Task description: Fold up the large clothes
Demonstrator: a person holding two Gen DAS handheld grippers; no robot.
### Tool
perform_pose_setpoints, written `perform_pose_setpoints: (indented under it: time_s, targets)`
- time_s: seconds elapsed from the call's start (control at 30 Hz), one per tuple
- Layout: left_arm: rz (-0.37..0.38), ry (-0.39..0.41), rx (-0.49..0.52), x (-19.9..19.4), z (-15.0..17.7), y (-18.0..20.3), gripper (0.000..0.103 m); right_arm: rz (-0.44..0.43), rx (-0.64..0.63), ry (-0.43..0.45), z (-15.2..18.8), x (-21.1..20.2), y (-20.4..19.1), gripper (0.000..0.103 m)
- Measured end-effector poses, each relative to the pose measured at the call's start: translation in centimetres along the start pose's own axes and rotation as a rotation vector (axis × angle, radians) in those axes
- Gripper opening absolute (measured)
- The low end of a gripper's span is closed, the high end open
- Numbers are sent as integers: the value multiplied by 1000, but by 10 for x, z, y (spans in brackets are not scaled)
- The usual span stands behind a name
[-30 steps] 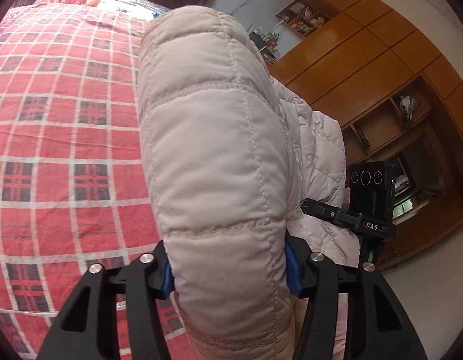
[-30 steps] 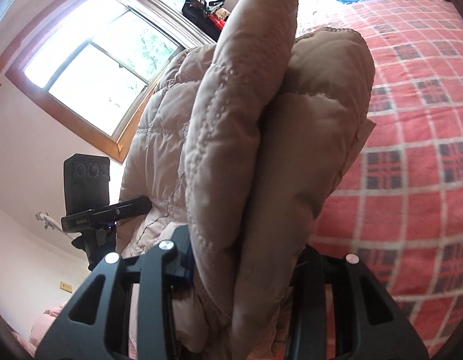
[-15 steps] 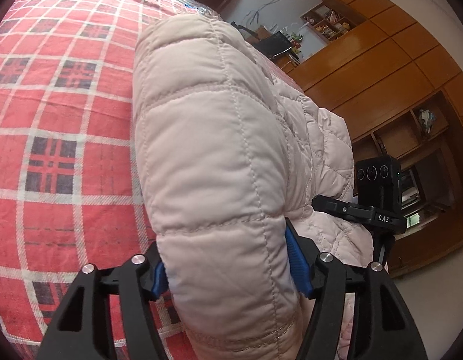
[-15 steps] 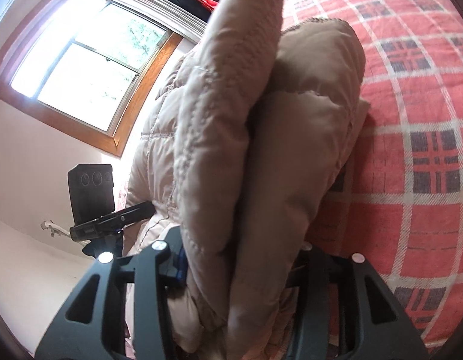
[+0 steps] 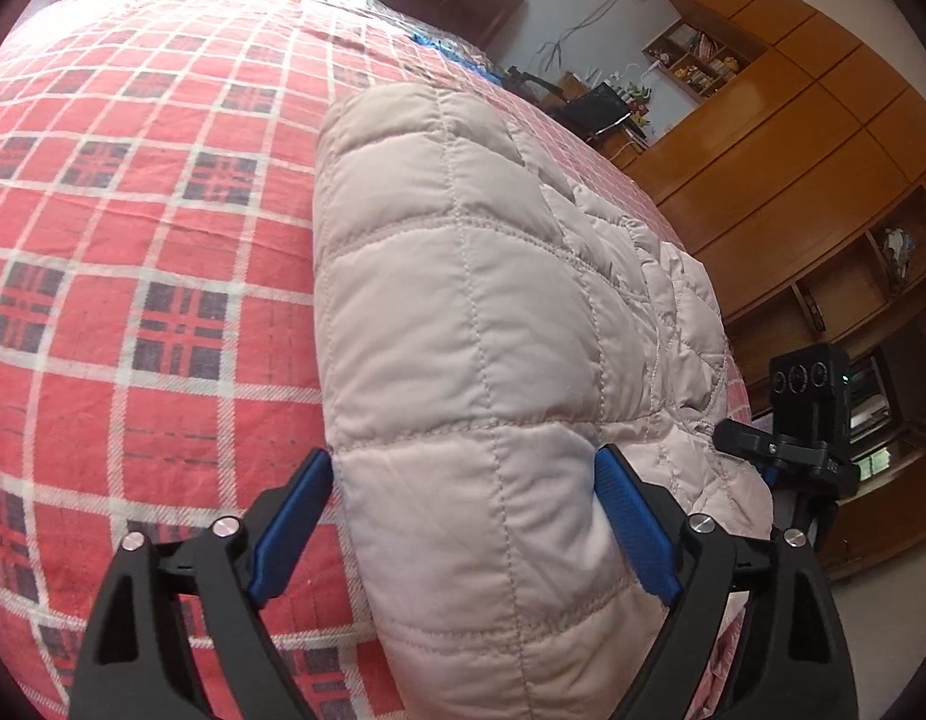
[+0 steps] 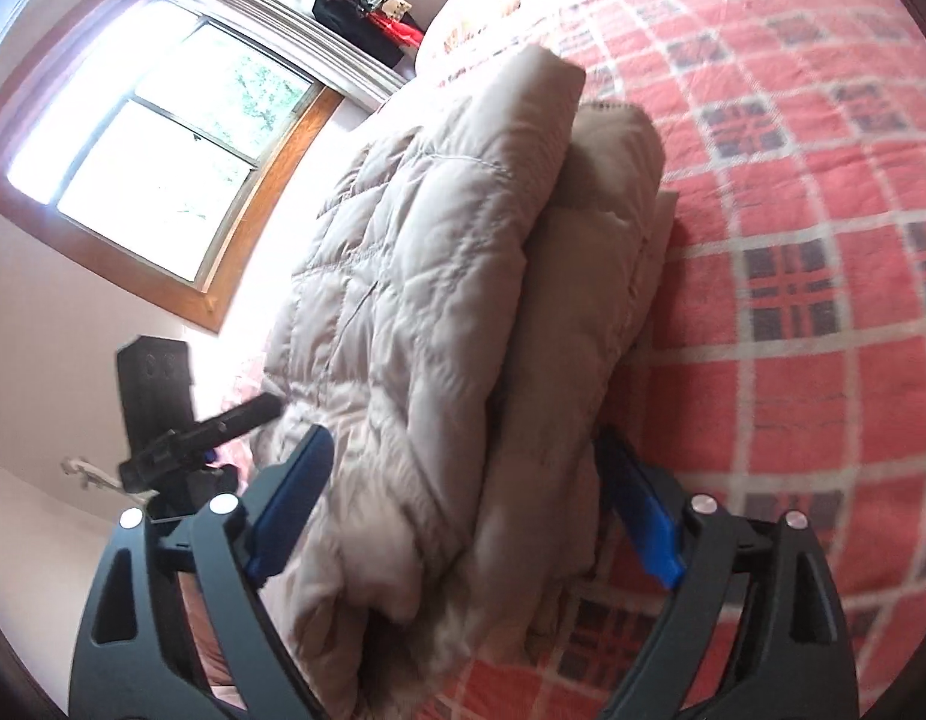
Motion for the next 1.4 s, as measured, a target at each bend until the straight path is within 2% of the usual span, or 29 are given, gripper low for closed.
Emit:
perform_pose_setpoints:
  time_s: [0.17, 0.3, 0.53, 0.83, 1.13, 1.4]
  targets:
    - [-157, 97, 17, -31, 20, 2, 91, 210, -54, 32, 25, -37, -12, 92]
    - [-290, 152, 31, -50, 40, -3, 94, 341, -78, 54, 48, -52, -30, 95]
    - [-422, 207, 74, -65, 68, 5, 94, 511, -81, 76, 89, -56, -51, 96]
    - [-505, 266, 104, -91, 107, 12, 95, 653, -106, 70, 129, -45, -80, 97]
    - [-536, 311, 139, -118, 143, 23, 96, 704, -151, 122, 152, -62, -115, 97]
    - [-573, 365, 141, -145, 162, 27, 96, 728, -134, 169, 162, -80, -126, 97]
Point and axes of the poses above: each gripper's, at about its wrist camera, not at the fingertips, and x roughly the way its jaws point, y to its right, z to its underside, the point moved 7 cm from there along x, roughly the way its jaws point, and after that the axes turned 9 degrees about -x, right-handed, at the moved point
